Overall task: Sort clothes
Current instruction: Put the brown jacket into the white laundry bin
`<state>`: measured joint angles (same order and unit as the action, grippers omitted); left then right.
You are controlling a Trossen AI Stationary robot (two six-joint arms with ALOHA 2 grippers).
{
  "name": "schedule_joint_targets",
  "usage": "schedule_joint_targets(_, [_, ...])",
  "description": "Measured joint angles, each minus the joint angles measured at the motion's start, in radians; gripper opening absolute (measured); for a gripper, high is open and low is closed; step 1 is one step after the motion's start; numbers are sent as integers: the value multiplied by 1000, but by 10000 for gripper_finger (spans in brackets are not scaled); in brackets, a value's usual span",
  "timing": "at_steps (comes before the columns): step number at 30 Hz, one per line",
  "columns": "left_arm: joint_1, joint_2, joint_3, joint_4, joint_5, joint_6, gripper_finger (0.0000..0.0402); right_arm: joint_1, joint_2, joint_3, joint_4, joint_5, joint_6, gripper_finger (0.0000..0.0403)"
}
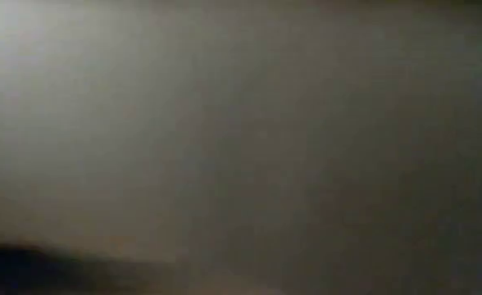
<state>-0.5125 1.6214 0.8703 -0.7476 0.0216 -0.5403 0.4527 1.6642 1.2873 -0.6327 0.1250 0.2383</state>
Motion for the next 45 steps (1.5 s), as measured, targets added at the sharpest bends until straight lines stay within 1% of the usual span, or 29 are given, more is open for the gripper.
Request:
schedule_joint_targets(2, [2, 45, 6, 4, -11, 25, 109, -8, 0, 0, 0, 0, -8, 171])
schedule_joint_targets(3, [2, 61, 8, 7, -21, 32, 98, -11, 0, 0, 0, 0, -14, 171])
schedule_joint_targets(4, [1, 71, 14, 4, -32, 40, 81, -15, 0, 0, 0, 0, -19, 171])
schedule_joint_targets(6, [-1, 73, 26, 0, -56, 53, 33, -23, 0, 0, 0, 0, -23, 171])
schedule_joint_targets(7, [0, 62, 31, -4, -71, 55, 17, -26, 0, 0, 0, 0, -25, 171])
schedule_joint_targets(10, [3, 29, 53, 5, -140, 57, 6, -29, -1, 0, 0, 1, -33, 171])
schedule_joint_targets(14, [2, -73, 101, 4, -208, 59, 4, -28, -25, -1, -1, 4, -41, 171])
schedule_joint_targets(20, [2, -236, 174, 4, -304, 62, 2, -26, -113, -1, 7, 6, -45, 171])
schedule_joint_targets(25, [2, -350, 262, 11, -411, 129, 1, -18, -204, -1, 22, 18, -67, 171])
schedule_joint_targets(27, [2, -385, 304, 15, -455, 163, 1, -5, -241, -1, 28, 48, -73, 171])
schedule_joint_targets(31, [2, -426, 388, 21, -507, 225, 1, 18, -303, -1, 53, 94, -116, 171])
schedule_joint_targets(35, [3, -436, 481, 33, -581, 286, 1, 32, -347, -1, 111, 90, -153, 171])
schedule_joint_targets(39, [9, -436, 563, 33, -629, 322, 0, 48, -369, -1, 136, 85, -157, 171])
schedule_joint_targets(43, [32, -436, 622, 32, -637, 340, 0, 62, -366, 0, 174, 87, -132, 171])
schedule_joint_targets(45, [40, -436, 637, 32, -633, 343, 0, 61, -356, 0, 163, 131, -87, 171])
